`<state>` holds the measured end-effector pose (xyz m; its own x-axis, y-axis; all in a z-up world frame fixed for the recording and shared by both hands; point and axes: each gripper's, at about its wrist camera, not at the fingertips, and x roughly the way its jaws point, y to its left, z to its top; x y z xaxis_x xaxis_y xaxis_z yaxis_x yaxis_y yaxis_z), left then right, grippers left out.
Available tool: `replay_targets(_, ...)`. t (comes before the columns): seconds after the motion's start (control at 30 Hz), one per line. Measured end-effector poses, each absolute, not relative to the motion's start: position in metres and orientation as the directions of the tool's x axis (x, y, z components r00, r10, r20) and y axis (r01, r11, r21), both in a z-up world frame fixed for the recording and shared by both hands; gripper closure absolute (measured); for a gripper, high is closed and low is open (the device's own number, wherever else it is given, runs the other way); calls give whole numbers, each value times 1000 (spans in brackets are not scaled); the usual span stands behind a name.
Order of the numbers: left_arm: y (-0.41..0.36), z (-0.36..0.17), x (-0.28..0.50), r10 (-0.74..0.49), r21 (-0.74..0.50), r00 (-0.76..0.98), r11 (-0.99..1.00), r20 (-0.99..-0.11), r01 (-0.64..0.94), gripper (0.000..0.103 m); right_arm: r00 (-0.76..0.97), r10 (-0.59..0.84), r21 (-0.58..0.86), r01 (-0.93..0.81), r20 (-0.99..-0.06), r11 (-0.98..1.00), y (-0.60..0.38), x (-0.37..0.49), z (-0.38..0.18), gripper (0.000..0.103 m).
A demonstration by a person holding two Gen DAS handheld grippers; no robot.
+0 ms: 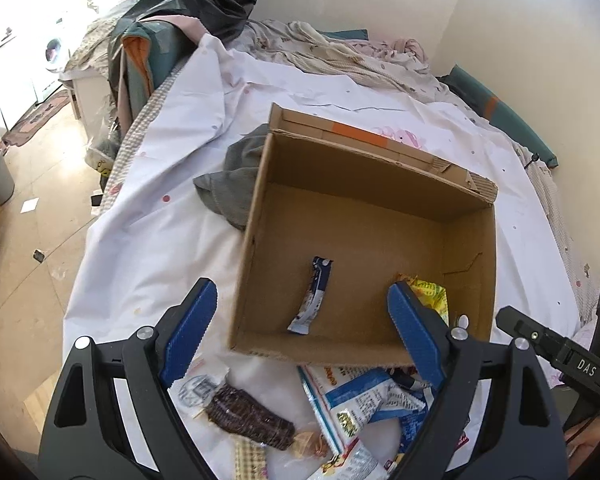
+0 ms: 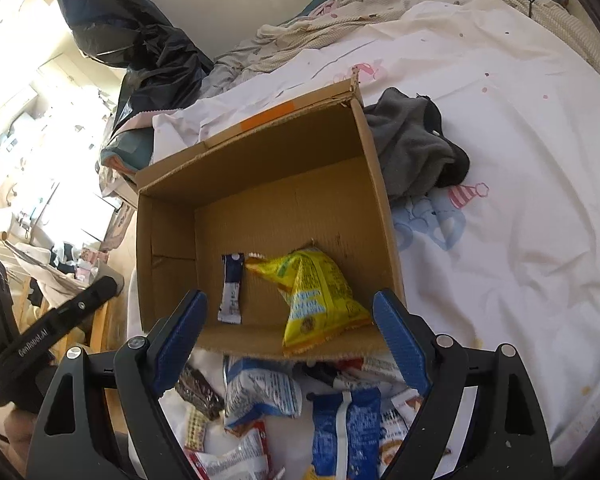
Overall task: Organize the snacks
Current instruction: 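Grasp the plaid wafer bar with the left gripper while the right grasps the blue bag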
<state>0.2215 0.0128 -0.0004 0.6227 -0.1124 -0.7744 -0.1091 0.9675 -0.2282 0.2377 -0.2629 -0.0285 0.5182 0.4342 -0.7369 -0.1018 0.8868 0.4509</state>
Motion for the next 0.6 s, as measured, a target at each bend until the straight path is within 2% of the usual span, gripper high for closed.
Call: replay_targets(0.6,43,-18,168,-71,-205,540,959,-839,-193,18,446,485,505,-83,-752,859,-268,185,-39,15)
